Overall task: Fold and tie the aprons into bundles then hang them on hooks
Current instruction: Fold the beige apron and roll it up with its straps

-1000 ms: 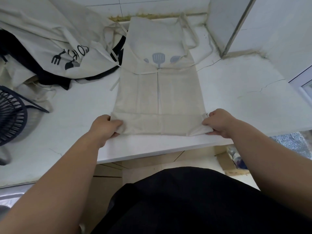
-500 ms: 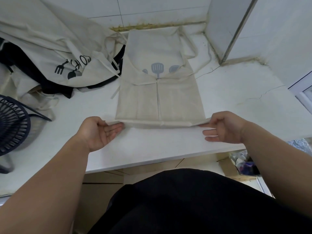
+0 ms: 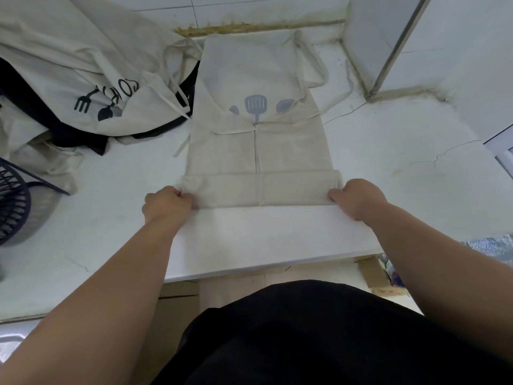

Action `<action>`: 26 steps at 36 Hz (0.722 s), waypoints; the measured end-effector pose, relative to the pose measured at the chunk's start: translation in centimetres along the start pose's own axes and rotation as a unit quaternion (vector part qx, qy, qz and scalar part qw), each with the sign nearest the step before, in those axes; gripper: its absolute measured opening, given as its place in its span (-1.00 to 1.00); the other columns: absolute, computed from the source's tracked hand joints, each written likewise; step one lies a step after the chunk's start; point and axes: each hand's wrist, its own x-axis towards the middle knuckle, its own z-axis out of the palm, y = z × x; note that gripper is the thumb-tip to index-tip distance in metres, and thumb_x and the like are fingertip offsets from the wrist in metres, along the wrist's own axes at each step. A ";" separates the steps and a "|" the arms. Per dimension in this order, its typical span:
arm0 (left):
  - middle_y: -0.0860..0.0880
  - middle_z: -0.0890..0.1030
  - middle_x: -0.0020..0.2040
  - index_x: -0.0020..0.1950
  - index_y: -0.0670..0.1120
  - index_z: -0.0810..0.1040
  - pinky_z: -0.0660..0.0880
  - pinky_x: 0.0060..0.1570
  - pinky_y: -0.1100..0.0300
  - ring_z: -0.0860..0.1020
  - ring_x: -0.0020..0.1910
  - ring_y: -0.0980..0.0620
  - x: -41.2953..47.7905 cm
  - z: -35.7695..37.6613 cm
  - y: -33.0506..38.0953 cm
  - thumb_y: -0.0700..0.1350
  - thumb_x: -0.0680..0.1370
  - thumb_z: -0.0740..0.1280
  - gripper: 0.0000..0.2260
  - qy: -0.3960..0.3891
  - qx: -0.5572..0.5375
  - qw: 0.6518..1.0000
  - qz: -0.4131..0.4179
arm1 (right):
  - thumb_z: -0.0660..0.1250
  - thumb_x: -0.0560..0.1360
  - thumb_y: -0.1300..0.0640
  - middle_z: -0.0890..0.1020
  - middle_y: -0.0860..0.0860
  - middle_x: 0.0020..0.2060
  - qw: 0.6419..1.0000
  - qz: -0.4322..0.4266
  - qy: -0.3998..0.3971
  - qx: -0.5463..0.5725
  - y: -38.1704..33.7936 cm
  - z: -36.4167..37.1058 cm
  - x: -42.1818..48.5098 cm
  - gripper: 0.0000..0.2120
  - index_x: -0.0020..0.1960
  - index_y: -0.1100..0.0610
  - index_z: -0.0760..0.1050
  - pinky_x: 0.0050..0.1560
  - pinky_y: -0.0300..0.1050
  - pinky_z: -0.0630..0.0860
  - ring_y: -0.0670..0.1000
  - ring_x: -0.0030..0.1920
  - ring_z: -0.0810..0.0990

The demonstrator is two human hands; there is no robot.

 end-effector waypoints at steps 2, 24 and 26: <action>-0.23 0.44 0.11 0.02 -0.17 0.47 0.45 -0.18 0.07 0.50 0.01 -0.27 -0.3 0.4 0.4 -0.05 0.53 0.25 -0.80 0.010 -0.012 1.000 -0.018 | 0.20 0.52 0.05 0.39 0.05 -0.41 1.000 -0.001 0.010 0.006 -0.4 -0.2 0.3 -0.69 -0.35 0.15 0.28 -0.43 -0.18 0.20 0.07 -0.36 0.42; -0.05 0.43 -0.33 -0.04 -0.12 0.58 0.30 -0.58 0.32 0.36 -0.54 0.10 -0.2 -1.6 1.8 -0.26 0.57 0.16 -0.80 -0.178 -0.380 0.903 -0.090 | 0.22 0.47 0.33 0.37 0.09 -0.32 0.891 0.020 -0.206 0.404 0.0 -3.8 2.1 -0.87 -0.24 0.19 0.39 -0.31 -0.14 0.41 0.02 -0.41 0.31; -0.09 0.48 -0.29 -0.01 -0.21 0.55 0.34 -0.58 0.33 0.42 -0.53 0.08 -0.2 -2.1 1.7 -0.24 0.54 0.13 -0.79 -0.208 -0.431 0.868 -0.129 | 0.22 0.46 0.38 0.31 0.05 -0.36 0.889 0.009 -0.246 0.387 0.2 -4.2 2.3 -0.92 -0.18 0.41 0.43 -0.18 -0.08 0.47 -0.02 -0.39 0.32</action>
